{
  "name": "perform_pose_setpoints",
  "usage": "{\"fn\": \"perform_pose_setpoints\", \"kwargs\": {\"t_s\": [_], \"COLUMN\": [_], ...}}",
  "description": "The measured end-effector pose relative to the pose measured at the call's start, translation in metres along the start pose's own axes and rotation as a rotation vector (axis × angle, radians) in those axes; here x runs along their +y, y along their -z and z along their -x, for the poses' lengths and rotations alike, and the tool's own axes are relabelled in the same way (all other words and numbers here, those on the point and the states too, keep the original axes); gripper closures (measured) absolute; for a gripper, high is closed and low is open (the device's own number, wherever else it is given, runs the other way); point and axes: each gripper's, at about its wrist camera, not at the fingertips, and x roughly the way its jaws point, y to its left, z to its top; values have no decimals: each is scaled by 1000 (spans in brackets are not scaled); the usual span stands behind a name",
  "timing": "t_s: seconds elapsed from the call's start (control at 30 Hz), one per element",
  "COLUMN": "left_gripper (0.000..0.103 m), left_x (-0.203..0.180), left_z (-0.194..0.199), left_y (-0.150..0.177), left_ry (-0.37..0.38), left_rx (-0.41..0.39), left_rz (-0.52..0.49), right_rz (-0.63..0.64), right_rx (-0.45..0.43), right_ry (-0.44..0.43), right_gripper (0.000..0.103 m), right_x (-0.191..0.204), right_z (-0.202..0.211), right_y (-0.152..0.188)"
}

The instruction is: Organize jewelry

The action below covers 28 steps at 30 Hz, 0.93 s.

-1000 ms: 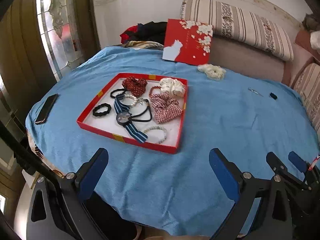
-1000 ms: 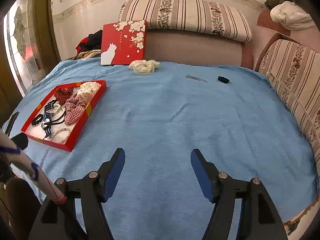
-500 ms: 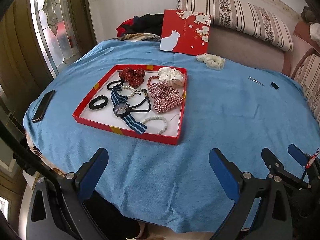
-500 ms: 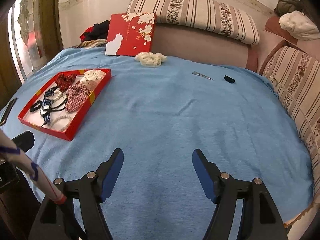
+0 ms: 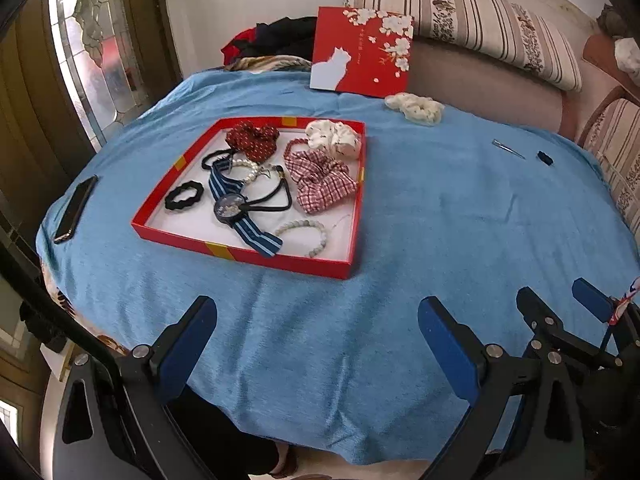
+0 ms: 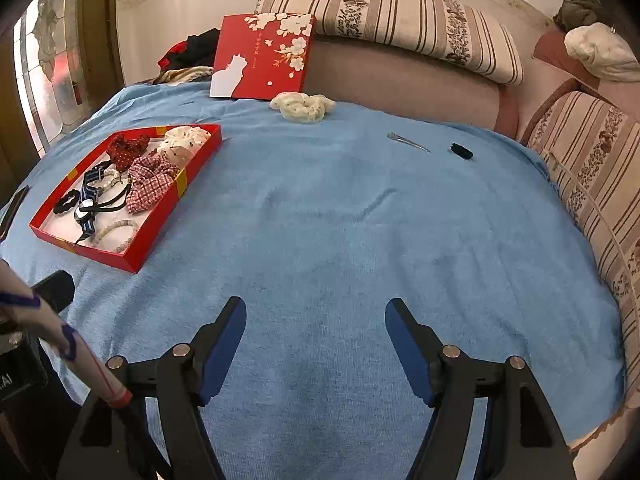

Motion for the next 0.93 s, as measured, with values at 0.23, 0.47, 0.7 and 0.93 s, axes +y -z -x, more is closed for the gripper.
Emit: {"fn": "perform_pose_setpoints", "kwargs": {"t_s": [0.23,0.47,0.7,0.93], "left_gripper": [3,3,3,3], "left_x": [-3,-2,10,24], "left_z": [-2,-2,-3,-3], "left_y": [1,1,-3,-10], "left_ry": [8,19,11,3], "left_rx": [13,20,14,9], "left_rz": [0,12,46,79], "right_rz": [-9,0,57,88], "right_rx": [8,2,-24,-27], "right_ry": [1,-2,-13,-31], "right_gripper": [27,27,26,24], "right_x": [-3,-2,16,26], "right_z": [-3,0,7,7], "right_y": [1,1,-7,-12]}}
